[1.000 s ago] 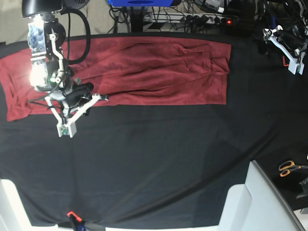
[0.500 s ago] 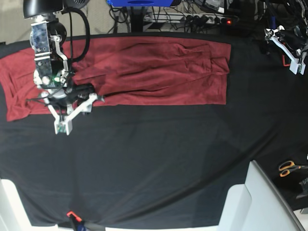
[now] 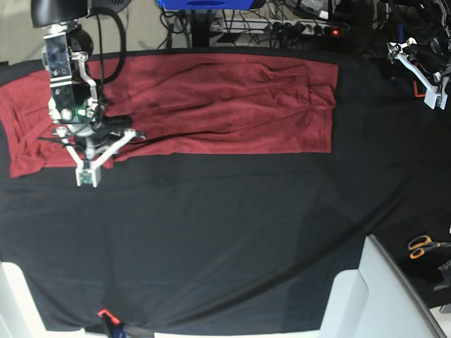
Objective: Fold the T-shirt properly
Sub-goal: 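Return the right gripper to the shirt's end and pinch its corner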
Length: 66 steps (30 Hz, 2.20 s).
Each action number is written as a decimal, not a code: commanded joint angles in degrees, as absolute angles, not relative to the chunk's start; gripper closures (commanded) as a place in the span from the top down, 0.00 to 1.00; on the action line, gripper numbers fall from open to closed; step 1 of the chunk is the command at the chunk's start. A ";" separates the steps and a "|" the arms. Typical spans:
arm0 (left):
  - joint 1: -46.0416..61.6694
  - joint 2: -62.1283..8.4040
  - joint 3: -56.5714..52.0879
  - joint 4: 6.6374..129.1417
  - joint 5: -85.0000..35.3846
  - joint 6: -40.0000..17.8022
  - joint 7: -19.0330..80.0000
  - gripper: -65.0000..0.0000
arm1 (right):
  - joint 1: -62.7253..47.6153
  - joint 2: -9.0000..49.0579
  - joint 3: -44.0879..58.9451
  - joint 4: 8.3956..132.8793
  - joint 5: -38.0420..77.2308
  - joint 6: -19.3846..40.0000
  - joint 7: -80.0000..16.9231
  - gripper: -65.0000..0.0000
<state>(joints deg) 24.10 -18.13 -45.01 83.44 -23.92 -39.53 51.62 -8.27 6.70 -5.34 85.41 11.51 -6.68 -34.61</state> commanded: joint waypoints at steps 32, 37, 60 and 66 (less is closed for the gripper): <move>24.04 -19.12 -45.14 84.09 -24.31 -40.00 50.86 0.81 | -16.31 7.87 -3.21 92.00 11.12 -6.90 -34.07 0.00; 24.04 -19.12 -45.14 84.09 -24.31 -40.00 50.86 0.81 | -19.12 7.87 -3.21 94.99 11.12 -6.90 -34.07 0.00; 22.90 -19.12 -45.14 84.09 -24.31 -40.00 51.12 0.81 | -23.52 7.78 -3.74 100.88 11.21 -6.46 -42.24 0.00; 22.81 -19.12 -45.05 84.09 -24.31 -40.00 51.12 0.81 | -24.57 6.55 -3.82 101.76 11.38 -6.37 -42.42 0.00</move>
